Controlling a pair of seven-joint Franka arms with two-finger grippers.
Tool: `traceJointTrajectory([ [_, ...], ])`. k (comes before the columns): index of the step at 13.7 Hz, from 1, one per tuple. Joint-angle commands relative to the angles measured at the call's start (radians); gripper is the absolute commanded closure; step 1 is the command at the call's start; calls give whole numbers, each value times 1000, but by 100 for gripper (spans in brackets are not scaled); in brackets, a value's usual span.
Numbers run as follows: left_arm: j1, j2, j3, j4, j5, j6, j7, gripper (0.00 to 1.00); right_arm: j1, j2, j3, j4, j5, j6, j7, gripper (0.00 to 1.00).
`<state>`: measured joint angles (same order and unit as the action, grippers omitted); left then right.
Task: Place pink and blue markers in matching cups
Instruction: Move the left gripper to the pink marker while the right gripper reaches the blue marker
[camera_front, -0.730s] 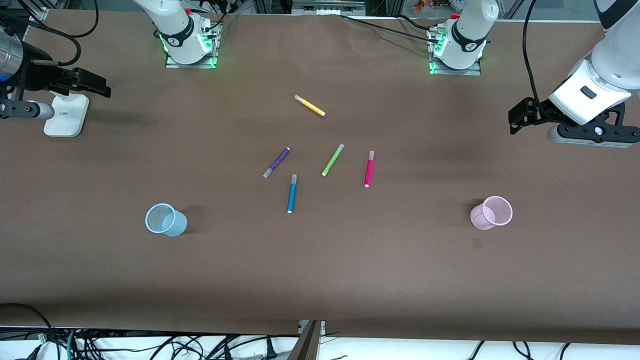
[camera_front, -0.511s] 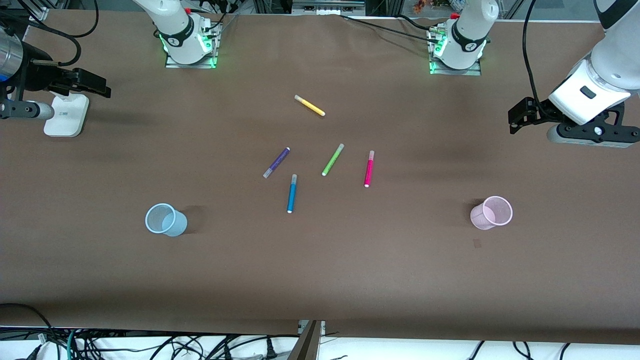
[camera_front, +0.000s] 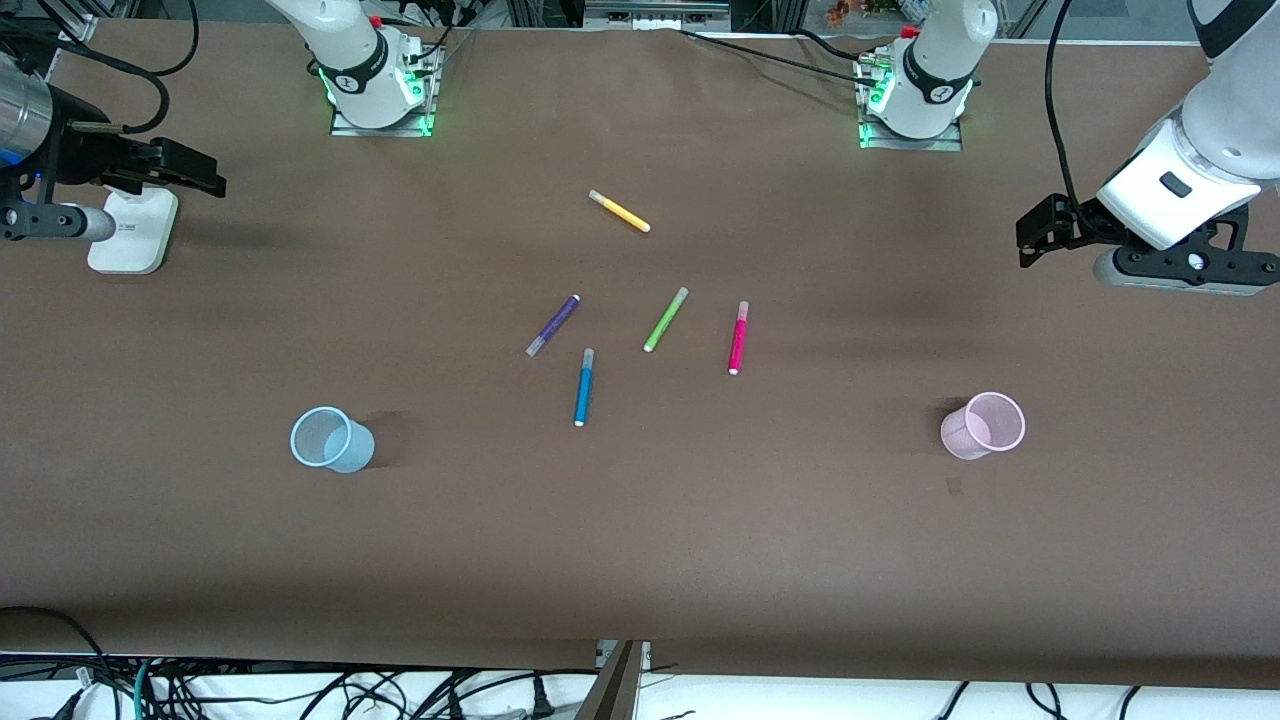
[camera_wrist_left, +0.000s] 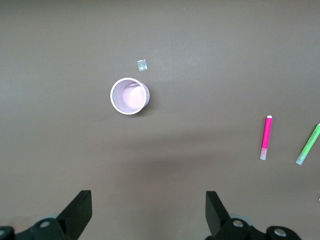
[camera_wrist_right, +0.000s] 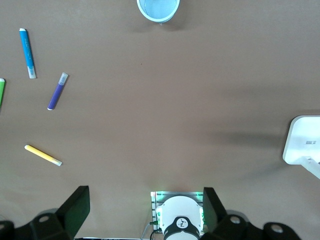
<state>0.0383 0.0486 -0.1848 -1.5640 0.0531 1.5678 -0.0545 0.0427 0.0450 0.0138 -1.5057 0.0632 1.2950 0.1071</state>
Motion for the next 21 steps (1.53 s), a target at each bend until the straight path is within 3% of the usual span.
traceJointTrajectory([
  [1,-5,-4,5,-14,-29,-11,4,0,-3,16,8,18,-14,-2,-15,0],
  [4,-9,37,4,-8,-30,-81,7,0,2,26,8,16,-23,3,-7,0],
  [8,-12,71,-56,-33,-30,-161,19,0,74,42,9,18,-16,32,5,0],
  [11,-9,71,-81,-153,-82,-125,21,0,164,94,9,16,-10,125,92,0],
  [14,-6,1,-165,-368,-101,73,15,0,230,148,9,-14,-6,239,193,0],
  [18,-18,2,-212,-496,-101,268,51,0,330,240,9,-53,-8,397,379,0],
  [21,-20,29,-313,-700,-95,611,50,0,425,340,9,-51,-10,512,529,0],
])
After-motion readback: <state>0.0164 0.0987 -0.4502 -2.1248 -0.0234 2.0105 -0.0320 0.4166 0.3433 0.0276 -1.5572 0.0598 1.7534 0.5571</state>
